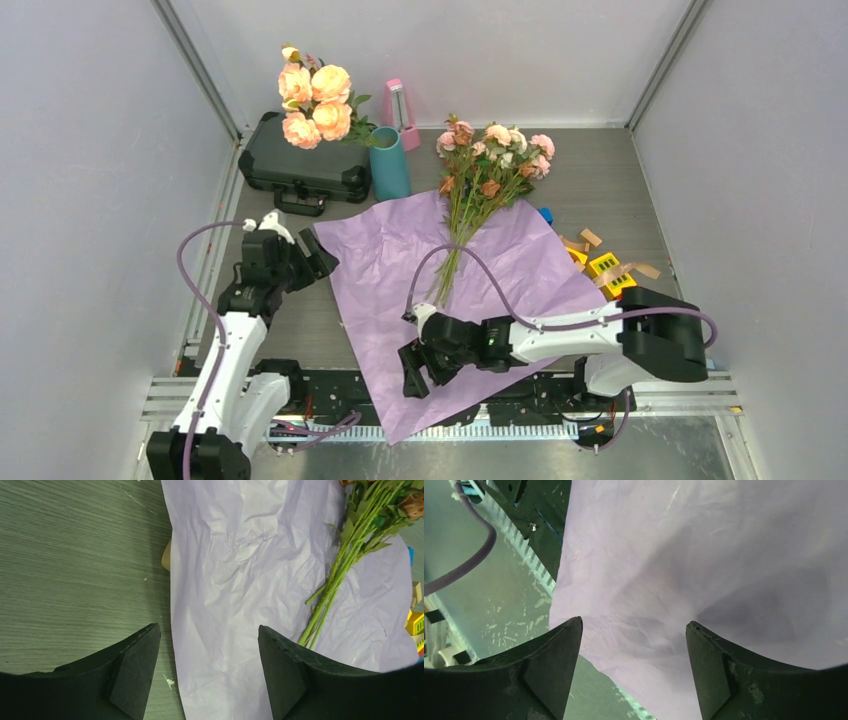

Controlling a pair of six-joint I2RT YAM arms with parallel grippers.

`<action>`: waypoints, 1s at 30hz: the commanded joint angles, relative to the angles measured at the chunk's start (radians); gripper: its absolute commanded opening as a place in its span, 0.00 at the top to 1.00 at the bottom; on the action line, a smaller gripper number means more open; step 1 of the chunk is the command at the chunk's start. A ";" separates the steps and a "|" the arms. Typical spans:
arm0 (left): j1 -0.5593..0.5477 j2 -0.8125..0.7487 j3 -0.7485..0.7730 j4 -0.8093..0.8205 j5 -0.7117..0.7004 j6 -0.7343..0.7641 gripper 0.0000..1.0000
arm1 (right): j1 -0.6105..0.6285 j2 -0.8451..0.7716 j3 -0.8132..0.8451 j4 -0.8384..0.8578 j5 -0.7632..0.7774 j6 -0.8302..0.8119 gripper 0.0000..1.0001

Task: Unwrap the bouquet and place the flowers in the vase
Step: Unfold the wrapping paper at the center of the board.

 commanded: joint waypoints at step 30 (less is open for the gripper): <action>-0.275 0.388 -0.101 0.381 -0.088 -0.105 0.10 | -1.084 -0.313 -0.011 -0.392 0.266 -0.088 0.10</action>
